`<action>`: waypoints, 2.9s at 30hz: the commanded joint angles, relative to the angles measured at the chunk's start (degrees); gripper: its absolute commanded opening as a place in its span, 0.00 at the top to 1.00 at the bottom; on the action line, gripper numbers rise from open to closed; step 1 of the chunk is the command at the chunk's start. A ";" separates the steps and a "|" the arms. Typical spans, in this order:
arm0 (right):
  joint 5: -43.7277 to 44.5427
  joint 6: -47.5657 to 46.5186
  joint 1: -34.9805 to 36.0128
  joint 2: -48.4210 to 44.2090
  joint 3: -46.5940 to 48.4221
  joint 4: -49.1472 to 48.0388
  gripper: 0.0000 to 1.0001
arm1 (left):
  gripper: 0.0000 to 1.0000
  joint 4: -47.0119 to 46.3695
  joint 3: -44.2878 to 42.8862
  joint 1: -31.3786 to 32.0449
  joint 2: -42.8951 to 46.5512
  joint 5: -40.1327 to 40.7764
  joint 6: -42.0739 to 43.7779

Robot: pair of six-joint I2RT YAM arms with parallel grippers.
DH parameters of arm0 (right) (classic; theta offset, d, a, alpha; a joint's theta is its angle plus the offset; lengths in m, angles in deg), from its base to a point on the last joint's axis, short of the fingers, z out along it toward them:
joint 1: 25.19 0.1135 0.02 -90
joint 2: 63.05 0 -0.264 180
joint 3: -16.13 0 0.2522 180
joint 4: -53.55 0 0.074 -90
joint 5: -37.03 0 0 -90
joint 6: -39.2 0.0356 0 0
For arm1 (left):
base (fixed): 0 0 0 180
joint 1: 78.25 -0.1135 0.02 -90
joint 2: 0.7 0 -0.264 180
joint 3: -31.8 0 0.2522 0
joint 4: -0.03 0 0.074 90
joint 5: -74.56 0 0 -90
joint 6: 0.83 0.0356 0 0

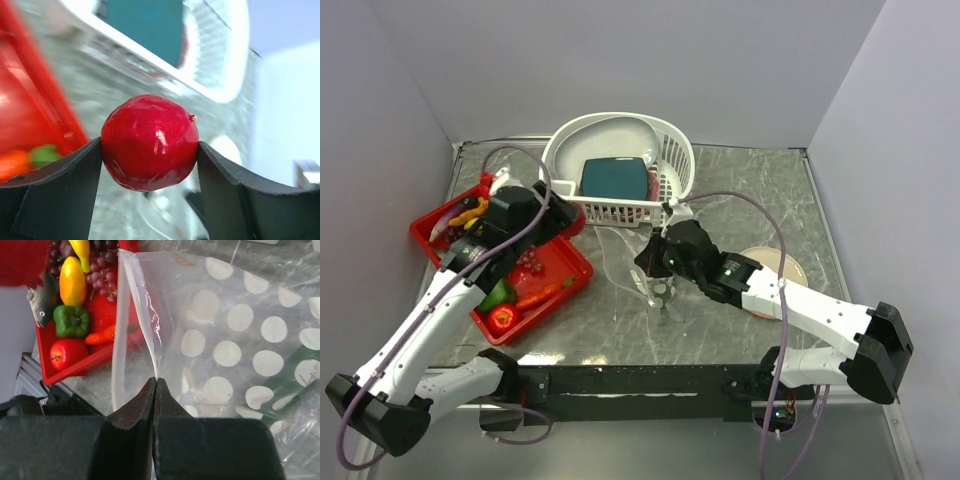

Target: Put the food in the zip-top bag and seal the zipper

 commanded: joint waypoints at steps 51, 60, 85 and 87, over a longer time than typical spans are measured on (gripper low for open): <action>18.41 -2.55 1.67 -10.34 5.63 11.11 1.00 | 0.01 1.41 -6.47 2.71 -7.19 19.09 1.69; 15.69 -5.63 0.35 -12.36 3.26 9.96 1.00 | 0.01 -2.36 -6.91 -17.78 -14.57 16.91 6.35; 9.98 -7.74 -1.94 -14.56 0.88 8.38 1.00 | 0.10 -3.24 -20.54 -24.12 -43.93 16.99 7.50; 9.89 -7.74 -2.02 -14.30 0.97 8.38 1.00 | 0.09 -3.06 -20.19 -24.21 -44.20 17.61 7.24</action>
